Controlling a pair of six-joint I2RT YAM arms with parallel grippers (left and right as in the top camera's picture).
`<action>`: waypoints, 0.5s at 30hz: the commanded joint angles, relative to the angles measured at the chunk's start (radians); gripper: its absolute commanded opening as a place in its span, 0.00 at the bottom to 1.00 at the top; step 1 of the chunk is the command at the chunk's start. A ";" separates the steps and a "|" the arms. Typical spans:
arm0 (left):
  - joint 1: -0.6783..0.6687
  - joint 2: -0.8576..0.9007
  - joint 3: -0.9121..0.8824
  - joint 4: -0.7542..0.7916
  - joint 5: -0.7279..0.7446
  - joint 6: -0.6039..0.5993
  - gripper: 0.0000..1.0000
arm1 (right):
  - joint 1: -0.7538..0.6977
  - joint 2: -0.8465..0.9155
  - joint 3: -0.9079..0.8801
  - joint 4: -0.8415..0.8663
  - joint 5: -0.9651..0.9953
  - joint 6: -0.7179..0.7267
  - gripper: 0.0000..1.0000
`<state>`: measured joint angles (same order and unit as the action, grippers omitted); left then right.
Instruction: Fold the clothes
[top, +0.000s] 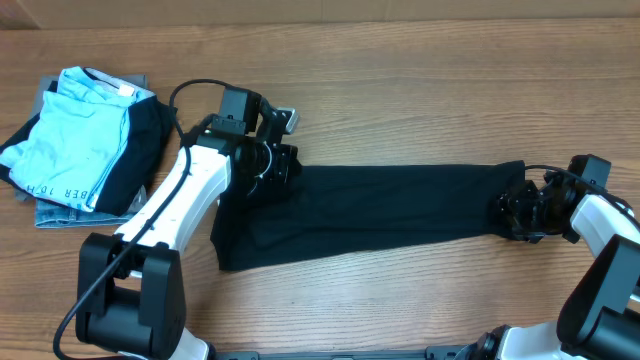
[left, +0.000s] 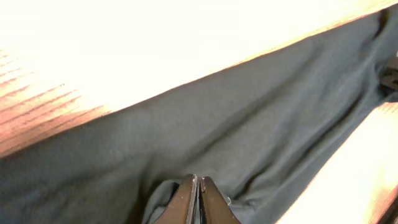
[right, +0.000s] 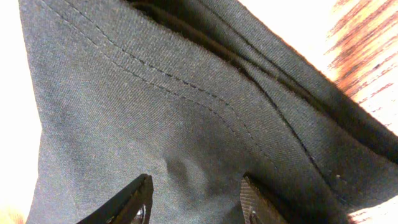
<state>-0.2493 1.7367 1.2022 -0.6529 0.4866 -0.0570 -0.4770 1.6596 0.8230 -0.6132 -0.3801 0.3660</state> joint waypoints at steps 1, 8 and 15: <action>-0.007 0.000 -0.037 -0.069 -0.051 -0.010 0.07 | -0.006 0.043 -0.030 -0.018 0.124 -0.003 0.50; -0.007 0.003 -0.248 -0.023 -0.076 -0.010 0.04 | -0.005 -0.006 0.073 -0.122 -0.177 -0.213 0.42; -0.007 0.003 -0.384 0.095 -0.076 -0.010 0.05 | 0.014 -0.038 0.125 -0.151 -0.451 -0.402 0.41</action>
<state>-0.2493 1.7344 0.8764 -0.5941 0.4335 -0.0570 -0.4782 1.6527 0.9211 -0.7681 -0.6678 0.1085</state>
